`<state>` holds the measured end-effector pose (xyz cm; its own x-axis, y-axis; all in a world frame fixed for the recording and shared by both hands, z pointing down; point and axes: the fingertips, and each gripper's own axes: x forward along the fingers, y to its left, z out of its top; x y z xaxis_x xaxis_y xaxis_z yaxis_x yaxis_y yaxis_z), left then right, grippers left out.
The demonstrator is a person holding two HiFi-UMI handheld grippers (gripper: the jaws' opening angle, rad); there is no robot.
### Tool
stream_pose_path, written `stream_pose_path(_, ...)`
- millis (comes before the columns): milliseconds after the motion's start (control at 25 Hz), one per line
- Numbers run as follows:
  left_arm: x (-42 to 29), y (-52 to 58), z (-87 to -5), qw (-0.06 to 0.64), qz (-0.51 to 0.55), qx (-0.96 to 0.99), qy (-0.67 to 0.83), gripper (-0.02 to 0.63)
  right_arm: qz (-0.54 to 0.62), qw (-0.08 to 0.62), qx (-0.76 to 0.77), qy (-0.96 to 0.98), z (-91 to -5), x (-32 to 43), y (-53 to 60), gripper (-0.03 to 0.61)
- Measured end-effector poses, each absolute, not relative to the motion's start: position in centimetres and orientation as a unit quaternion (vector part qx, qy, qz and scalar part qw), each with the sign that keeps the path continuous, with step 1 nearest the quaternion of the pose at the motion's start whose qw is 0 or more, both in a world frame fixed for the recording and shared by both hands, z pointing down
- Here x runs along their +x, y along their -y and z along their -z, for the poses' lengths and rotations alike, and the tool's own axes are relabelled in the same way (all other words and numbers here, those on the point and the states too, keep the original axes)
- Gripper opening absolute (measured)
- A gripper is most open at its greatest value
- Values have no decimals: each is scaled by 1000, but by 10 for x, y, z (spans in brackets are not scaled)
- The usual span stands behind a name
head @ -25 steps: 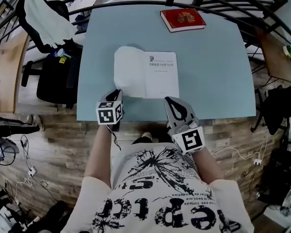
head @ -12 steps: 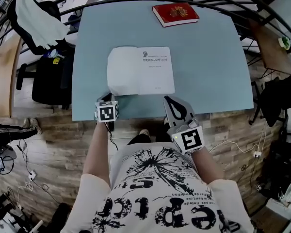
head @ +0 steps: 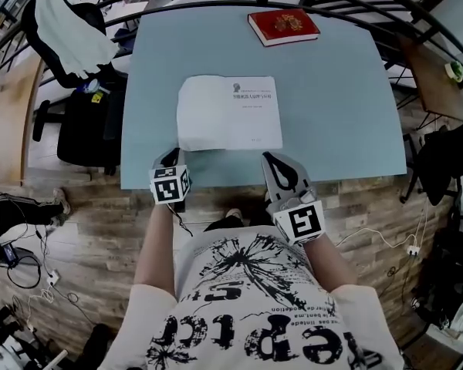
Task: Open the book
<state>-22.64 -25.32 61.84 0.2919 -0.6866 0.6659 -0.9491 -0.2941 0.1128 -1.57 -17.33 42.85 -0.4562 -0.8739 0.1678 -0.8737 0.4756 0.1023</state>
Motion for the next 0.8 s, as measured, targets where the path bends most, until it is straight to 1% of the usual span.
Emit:
stream_pose_path(280,-199,255,-510,150,-152,827,521,25,7,86,508,857,-414,-25,169,11)
stream_pose_path(560,-165,225,-400,34,-59,881,469,21,39,64,518,852,-389,-25,164,11)
stream_pose_path(720,-150,202,-358,-21,-21,897,441,18,47,58,514,854,-381,-27,162,11)
stream_pose_path(800,-145,195,-354,-29,-16,900,436,18,47,56,514,854,-381,-28,162,9)
